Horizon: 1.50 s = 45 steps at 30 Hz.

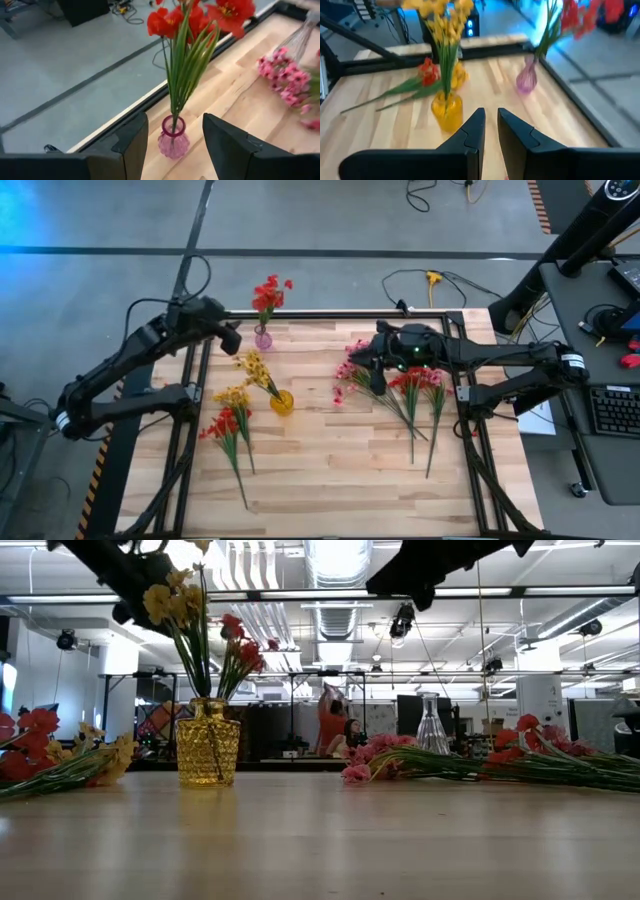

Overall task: Sort flowers into vase by color
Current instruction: Put the left pink flower into the transparent flower vase

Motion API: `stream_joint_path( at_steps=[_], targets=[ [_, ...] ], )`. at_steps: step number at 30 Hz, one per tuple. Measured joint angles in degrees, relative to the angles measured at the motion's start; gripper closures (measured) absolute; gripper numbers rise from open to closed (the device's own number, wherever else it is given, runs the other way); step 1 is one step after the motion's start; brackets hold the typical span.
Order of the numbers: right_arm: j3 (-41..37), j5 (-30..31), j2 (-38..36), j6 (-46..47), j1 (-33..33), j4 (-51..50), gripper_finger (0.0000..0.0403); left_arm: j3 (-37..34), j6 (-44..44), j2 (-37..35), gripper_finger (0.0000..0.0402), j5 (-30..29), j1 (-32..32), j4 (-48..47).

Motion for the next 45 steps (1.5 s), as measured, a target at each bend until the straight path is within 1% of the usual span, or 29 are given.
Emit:
stream_joint_path(
  at_steps=[7, 10, 12, 16, 19, 23, 27, 33, 37, 40, 45],
  targets=[
    [0.0, -0.02, 0.13, 6.32, 0.04, -5.01, 0.036, -0.79, -6.11, -6.36, 0.0229, 6.11, -2.38, 0.2],
    [0.0, -0.01, 0.13, 7.85, 0.02, -6.07, 0.0358, -2.73, -8.68, -9.13, 0.0229, 6.29, -5.29, 1.42],
    [0.0, 0.6, 0.45, 7.53, 0.02, -6.9, 0.0351, -5.12, -10.26, -11.14, 0.0229, 6.29, -7.86, 4.46],
    [0.0, 4.7, 1.42, 8.72, 0.04, -9.87, 0.0326, -10.26, -12.28, -14.97, 0.0229, 6.33, -13.83, 11.0],
    [0.0, 7.13, 2.16, 8.79, 0.02, -12.88, 0.0301, -12.52, -12.61, -16.69, 0.0229, 5.8, -17.73, 12.24],
    [0.0, 7.41, 3.94, 11.57, 0.05, -17.99, 0.0269, -14.53, -12.85, -18.47, 0.0229, 4.27, -21.32, 12.29],
    [0.0, 7.6, 7.5, 8.19, 0.66, -21.44, 0.0247, -15.47, -12.83, -19.71, 0.0229, 4.26, -23.88, 14.2],
    [0.0, 7.45, 15.28, 5.95, 2.88, -23.34, 0.023, -16.37, -12.82, -20.37, 0.0229, 4.26, -25.67, 15.19],
    [0.0, 7.41, 18.96, 5.62, 3.63, -25.11, 0.0218, -17.63, -12.21, -20.47, 0.0229, 4.51, -25.97, 15.05],
    [0.02, 7.47, 20.4, 8.03, 3.51, -27.96, 0.021, -18.36, -12.17, -20.46, 0.0229, 4.54, -25.97, 14.73],
    [-0.02, 7.45, 20.98, 15.08, 3.54, -33.48, 0.0198, -18.56, -12.18, -20.22, 0.0229, 4.56, -25.97, 14.41]
  ],
)
